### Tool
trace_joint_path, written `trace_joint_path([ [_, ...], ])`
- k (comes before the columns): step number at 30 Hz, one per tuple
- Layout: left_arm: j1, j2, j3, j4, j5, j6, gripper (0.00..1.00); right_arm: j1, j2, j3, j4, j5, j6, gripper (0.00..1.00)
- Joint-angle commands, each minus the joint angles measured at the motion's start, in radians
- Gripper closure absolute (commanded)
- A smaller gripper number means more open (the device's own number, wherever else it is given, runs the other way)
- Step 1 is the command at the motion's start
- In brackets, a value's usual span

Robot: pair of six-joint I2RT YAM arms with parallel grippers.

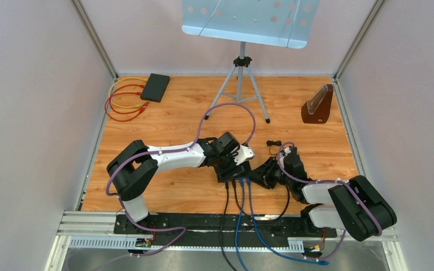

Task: Pull the plug from the switch port
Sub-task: Pull the connector from the switch port.

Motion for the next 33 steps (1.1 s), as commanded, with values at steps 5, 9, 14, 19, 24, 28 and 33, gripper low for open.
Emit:
trace_joint_path([
  [5,-0.014,0.021,-0.016,-0.027,0.049,0.006,0.37,-0.001,0.058,-0.018,0.111,-0.023,-0.045,0.69],
  [9,-0.013,0.022,-0.012,-0.037,0.034,0.015,0.37,-0.001,0.035,-0.029,0.139,-0.080,-0.109,0.60],
  [14,-0.014,0.022,-0.013,-0.038,0.033,0.014,0.37,-0.001,-0.014,-0.036,0.090,-0.074,-0.135,0.59],
  [19,-0.014,0.027,-0.011,-0.037,0.041,0.007,0.37,0.000,-0.018,-0.021,0.070,-0.070,-0.139,0.67],
  [24,-0.014,0.030,-0.005,-0.041,0.041,0.006,0.37,-0.001,0.027,-0.008,0.100,-0.099,-0.139,0.73],
  [28,-0.014,0.039,-0.003,-0.042,0.045,0.007,0.37,0.000,0.060,-0.009,0.126,-0.111,-0.137,0.72],
  [33,-0.014,0.040,-0.006,-0.039,0.052,0.002,0.38,-0.001,0.065,-0.007,0.121,-0.067,-0.104,0.72],
])
